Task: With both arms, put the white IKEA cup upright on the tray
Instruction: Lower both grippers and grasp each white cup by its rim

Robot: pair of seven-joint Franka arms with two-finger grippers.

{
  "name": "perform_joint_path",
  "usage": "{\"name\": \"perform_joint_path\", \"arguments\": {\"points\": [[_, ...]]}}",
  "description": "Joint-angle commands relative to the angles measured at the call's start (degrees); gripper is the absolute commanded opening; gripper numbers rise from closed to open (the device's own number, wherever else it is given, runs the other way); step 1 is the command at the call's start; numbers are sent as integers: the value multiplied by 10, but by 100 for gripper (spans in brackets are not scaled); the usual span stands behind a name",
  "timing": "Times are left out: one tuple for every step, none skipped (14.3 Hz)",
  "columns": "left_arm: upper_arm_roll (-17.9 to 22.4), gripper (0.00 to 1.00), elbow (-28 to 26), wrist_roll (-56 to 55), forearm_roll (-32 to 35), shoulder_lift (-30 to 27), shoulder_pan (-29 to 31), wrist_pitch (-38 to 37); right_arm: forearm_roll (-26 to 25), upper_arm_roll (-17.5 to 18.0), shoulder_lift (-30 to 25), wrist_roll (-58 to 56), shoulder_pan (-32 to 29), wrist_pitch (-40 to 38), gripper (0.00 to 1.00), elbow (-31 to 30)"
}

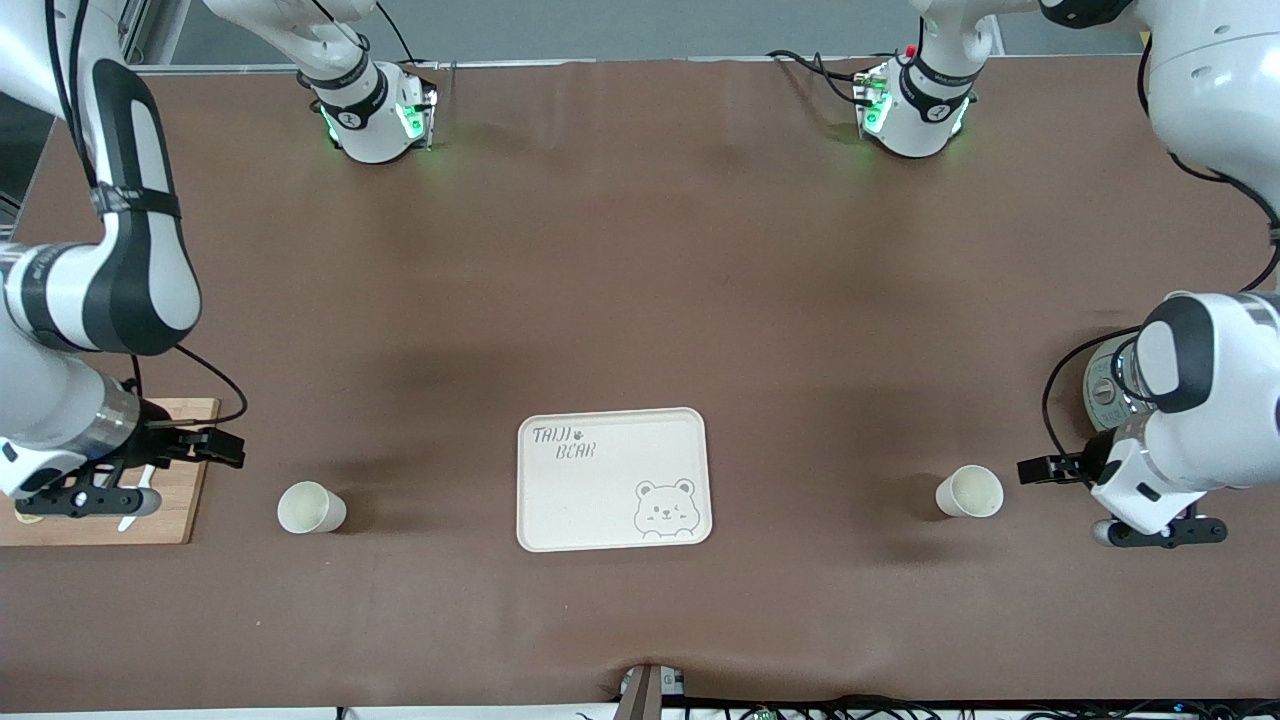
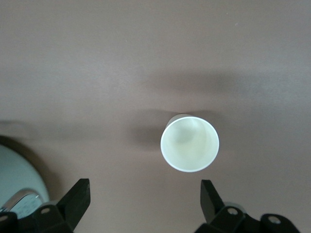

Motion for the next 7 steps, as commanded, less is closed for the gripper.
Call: {"name": "perform_joint_path", "arguments": {"points": [[-5,100,-12,9,11,13,-1,30,-3,0,31,5,2,22,100,12],[-5,100,-12,8,11,22,-2,38,-3,0,43,5,2,32,100,13],[-5,100,-13,9,11,29,-2,47,-3,0,56,5,2,45,100,14],[-5,100,-13,9,12,36,-1,53,-2,0,70,5,-1,56,100,14],[-5,100,-13,9,12,43,-1,63,6,0,80,5,-2,66,100,14],[-5,100,-13,9,11,51,-2,76,14,0,86,5,-1,72,100,13],[-5,100,-13,9,11,58,-2,86,15,0,92,5,0,73,100,14]]}}
